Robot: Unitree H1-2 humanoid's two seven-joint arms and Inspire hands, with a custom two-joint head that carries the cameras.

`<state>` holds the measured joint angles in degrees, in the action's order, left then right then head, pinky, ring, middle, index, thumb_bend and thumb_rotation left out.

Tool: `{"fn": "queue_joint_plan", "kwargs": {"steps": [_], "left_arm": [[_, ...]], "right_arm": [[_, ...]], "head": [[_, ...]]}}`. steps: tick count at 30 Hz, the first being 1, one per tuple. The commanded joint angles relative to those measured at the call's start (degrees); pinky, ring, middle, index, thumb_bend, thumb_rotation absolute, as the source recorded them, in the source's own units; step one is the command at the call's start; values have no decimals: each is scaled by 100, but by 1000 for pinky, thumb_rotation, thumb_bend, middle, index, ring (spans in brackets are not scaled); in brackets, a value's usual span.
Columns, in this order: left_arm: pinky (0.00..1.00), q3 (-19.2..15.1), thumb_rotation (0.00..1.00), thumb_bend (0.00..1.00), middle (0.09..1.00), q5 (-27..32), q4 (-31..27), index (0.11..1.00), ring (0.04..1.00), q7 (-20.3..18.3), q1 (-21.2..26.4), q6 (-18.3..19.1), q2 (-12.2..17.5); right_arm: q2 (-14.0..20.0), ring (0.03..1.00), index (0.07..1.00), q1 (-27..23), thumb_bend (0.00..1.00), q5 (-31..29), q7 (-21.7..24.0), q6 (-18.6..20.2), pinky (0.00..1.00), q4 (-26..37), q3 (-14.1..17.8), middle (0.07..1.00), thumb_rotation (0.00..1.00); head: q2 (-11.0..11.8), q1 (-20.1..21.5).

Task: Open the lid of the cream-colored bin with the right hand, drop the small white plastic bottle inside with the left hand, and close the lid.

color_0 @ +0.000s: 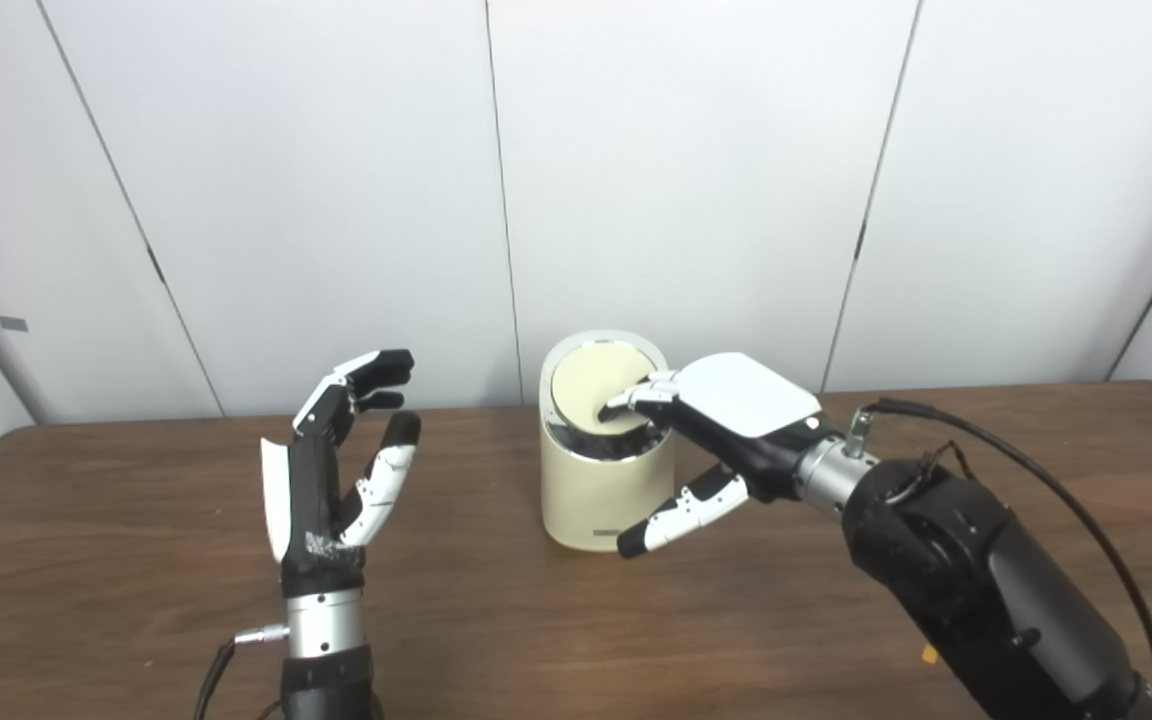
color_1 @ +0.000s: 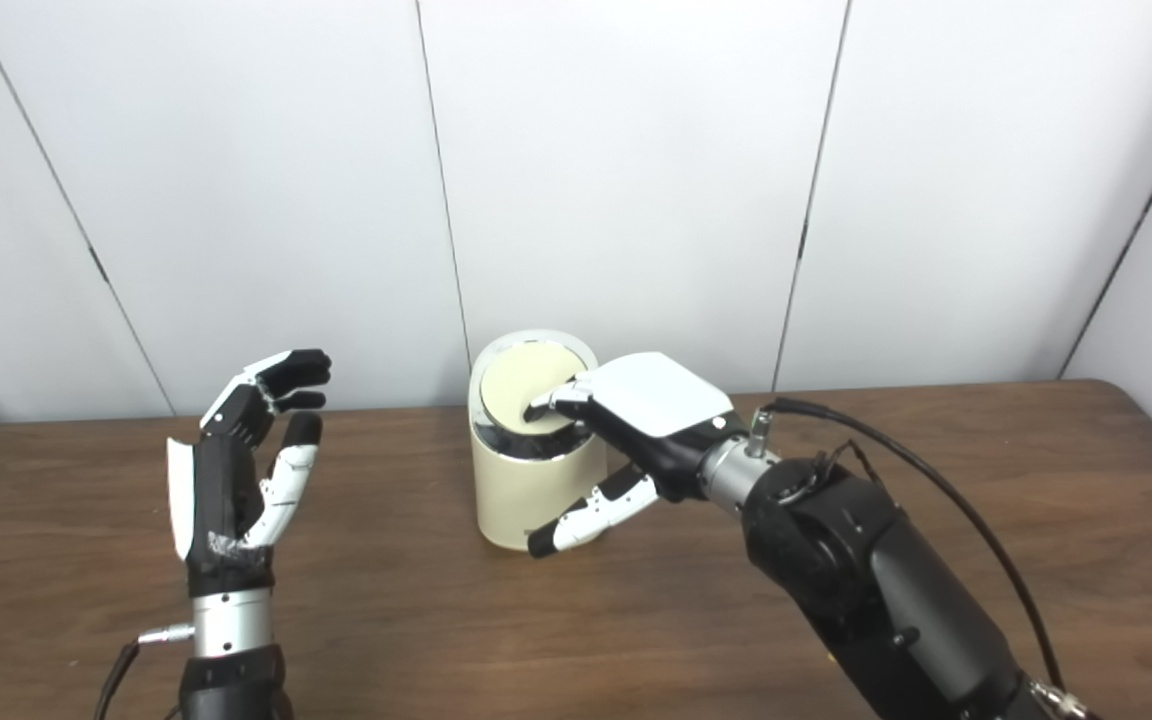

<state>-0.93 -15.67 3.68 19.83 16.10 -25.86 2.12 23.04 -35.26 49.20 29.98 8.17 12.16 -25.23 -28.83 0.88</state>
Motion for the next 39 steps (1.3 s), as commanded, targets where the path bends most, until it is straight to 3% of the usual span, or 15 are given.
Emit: {"fn": "queue_joint_plan", "kwargs": {"steps": [1, 16, 27, 36, 39], "left_arm": [[615, -29, 731, 671, 695, 1, -200, 681, 685, -19, 137, -87, -7], [614, -72, 731, 669, 694, 4, -221, 677, 684, -68, 130, -77, -38], [612, -74, 740, 677, 697, -13, -239, 682, 686, -94, 125, -85, -27], [613, -86, 719, 665, 696, 19, -268, 679, 685, -98, 118, -77, -46], [617, -81, 729, 674, 697, 27, -264, 680, 689, -104, 121, -79, -44]], "right_arm": [[58, 903, 824, 106, 1000, 163, 319, -132, 860, -305, -281, 854, 849], [-81, 870, 769, 177, 1000, 964, 3, -318, 842, -768, -502, 802, 898], [-107, 880, 760, 132, 1000, 885, 694, -3, 866, -715, -549, 806, 928], [-81, 847, 684, -16, 1000, 692, 1515, 283, 881, -687, -698, 760, 950], [-67, 855, 704, -82, 1000, 577, 1890, 448, 889, -702, -762, 801, 945]], "head": [[-3, 6], [-30, 4], [-37, 4], [-61, 8], [-62, 6]]}}
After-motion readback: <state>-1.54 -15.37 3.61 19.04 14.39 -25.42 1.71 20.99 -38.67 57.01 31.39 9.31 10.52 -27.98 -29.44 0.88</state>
